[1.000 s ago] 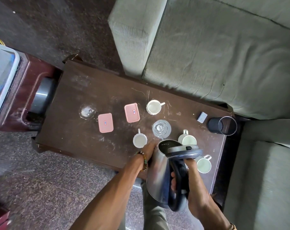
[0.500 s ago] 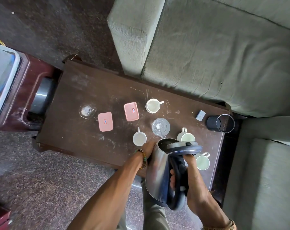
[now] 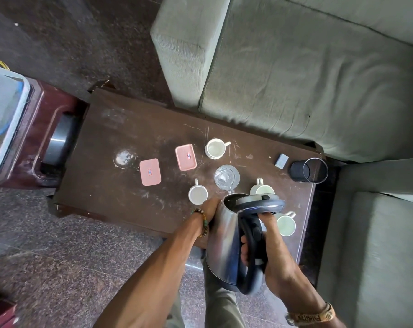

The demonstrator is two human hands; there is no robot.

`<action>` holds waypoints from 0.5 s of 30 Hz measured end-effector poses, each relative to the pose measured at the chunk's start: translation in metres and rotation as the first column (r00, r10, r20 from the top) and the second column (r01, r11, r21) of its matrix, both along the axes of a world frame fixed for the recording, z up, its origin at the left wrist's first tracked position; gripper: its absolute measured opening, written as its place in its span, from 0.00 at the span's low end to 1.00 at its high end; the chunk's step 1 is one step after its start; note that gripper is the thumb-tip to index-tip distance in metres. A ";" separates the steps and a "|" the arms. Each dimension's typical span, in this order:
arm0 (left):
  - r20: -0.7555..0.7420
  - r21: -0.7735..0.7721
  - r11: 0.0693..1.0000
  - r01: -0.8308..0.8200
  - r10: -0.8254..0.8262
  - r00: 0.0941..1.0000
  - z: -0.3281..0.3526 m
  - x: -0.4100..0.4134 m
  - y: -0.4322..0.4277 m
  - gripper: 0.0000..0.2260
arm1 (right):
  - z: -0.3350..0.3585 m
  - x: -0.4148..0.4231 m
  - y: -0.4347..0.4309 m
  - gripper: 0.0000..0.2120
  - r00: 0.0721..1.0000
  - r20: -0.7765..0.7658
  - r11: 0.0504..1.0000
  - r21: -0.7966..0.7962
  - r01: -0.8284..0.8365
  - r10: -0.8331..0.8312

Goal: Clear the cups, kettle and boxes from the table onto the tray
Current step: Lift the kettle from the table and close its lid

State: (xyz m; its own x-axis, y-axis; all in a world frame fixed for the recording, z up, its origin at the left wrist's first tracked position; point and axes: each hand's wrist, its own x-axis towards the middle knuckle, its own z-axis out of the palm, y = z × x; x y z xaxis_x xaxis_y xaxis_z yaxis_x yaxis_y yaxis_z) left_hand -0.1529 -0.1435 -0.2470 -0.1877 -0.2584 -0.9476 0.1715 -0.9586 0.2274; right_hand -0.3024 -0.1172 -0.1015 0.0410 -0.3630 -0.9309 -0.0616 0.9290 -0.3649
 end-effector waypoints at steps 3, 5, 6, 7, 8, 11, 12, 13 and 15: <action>0.031 -0.027 1.000 -0.002 0.003 0.999 -0.003 0.000 0.003 0.15 | 0.002 0.000 0.002 0.38 1.000 0.012 1.000 0.008 0.019 -0.019; 0.039 -0.019 1.000 0.006 -0.005 0.999 -0.004 0.000 0.005 0.16 | 0.003 0.000 0.004 0.38 0.999 0.018 0.999 0.008 0.037 -0.037; 0.037 -0.009 1.000 0.012 -0.012 0.999 -0.005 -0.001 0.005 0.17 | 0.003 0.000 0.005 0.38 0.999 0.020 0.999 0.008 0.043 -0.043; 0.032 -0.003 1.000 0.018 -0.018 0.999 -0.005 -0.001 0.006 0.18 | 0.004 0.000 0.005 0.38 0.999 0.022 0.999 0.008 0.048 -0.048; 0.032 0.003 1.000 0.024 -0.024 0.999 -0.004 -0.002 0.006 0.21 | 0.005 0.000 0.006 0.38 0.998 0.026 0.998 0.008 0.054 -0.054; -0.029 0.039 0.999 0.024 -0.023 0.999 -0.002 -0.002 0.005 0.27 | 0.007 0.000 0.006 0.36 0.996 0.033 0.996 0.008 0.083 -0.084; -0.060 0.050 0.998 0.028 -0.025 0.998 -0.002 -0.002 0.004 0.27 | 0.008 0.001 0.006 0.36 0.996 0.036 0.996 0.009 0.087 -0.087; -0.074 0.052 0.998 0.036 -0.032 0.997 -0.002 -0.002 0.004 0.26 | 0.008 0.001 0.005 0.36 0.995 0.038 0.996 0.010 0.087 -0.088; -0.057 0.048 0.997 0.055 -0.052 0.997 -0.004 -0.001 0.003 0.25 | 0.009 0.002 0.004 0.36 0.995 0.040 0.996 0.014 0.088 -0.088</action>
